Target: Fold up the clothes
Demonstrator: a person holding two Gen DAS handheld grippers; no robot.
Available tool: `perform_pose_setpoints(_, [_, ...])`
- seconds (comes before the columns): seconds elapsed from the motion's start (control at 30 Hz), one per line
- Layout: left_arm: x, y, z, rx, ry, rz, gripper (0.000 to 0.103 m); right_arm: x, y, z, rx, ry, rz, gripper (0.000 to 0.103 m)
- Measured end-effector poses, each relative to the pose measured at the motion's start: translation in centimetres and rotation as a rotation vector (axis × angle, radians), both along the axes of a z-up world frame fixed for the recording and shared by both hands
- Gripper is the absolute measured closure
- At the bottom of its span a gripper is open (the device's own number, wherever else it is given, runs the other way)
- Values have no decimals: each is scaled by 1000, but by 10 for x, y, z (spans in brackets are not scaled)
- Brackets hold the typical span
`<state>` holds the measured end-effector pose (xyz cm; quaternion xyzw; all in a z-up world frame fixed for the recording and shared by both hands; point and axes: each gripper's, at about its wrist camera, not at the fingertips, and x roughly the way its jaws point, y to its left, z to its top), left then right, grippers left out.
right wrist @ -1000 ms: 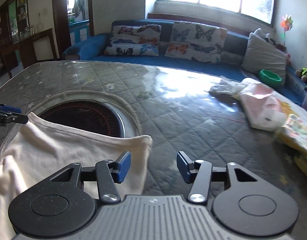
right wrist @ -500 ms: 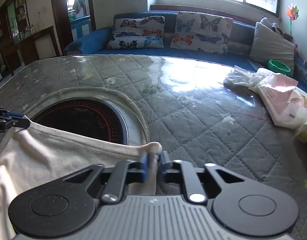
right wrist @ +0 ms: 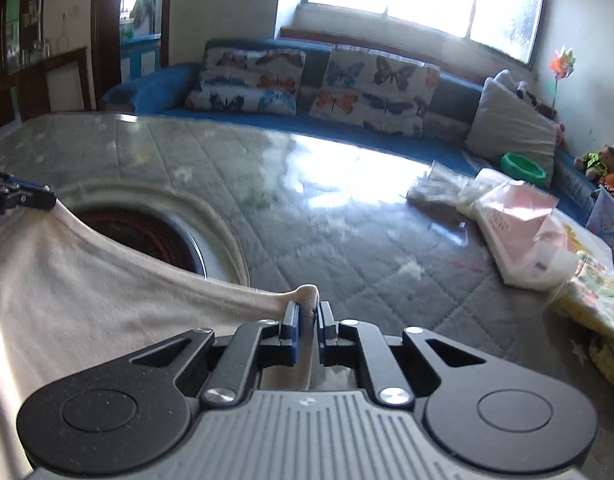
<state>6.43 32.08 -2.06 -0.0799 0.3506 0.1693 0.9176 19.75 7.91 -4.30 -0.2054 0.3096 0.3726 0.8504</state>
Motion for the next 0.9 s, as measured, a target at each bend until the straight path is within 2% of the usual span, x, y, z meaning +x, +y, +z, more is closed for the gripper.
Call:
perform_pose_setpoints(0.07, [-6,1,3,6,-1,11,86,-2,-2,2,0,0,0,85])
perform_pose_setpoints(0.13, [-17,3,9,13,-11,22,78,-8,-5,7,13,-3,14,81])
perform_pose_setpoints(0.23, [-40,5,18,17,-25,59,67,-27,-5,18,27,8,75,79])
perform_pose_setpoints(0.3, [-57,8,24,21,-32,95,61,-43,-3,22,36,27,128,69])
perform_pose_setpoints(0.33, [-67,9,27,25,-35,115,58,-53,0,23,41,40,160,60])
perform_pose_setpoints(0.53, [-132,28,41,11,-55,270,54,-115,22,14,5,66,376,49])
perform_pose_setpoints(0.77, [-209,45,47,-29,-50,441,48,-163,33,10,-28,50,496,48])
perform_pose_setpoints(0.9, [-234,47,41,-106,-33,497,48,-186,29,25,11,1,531,48])
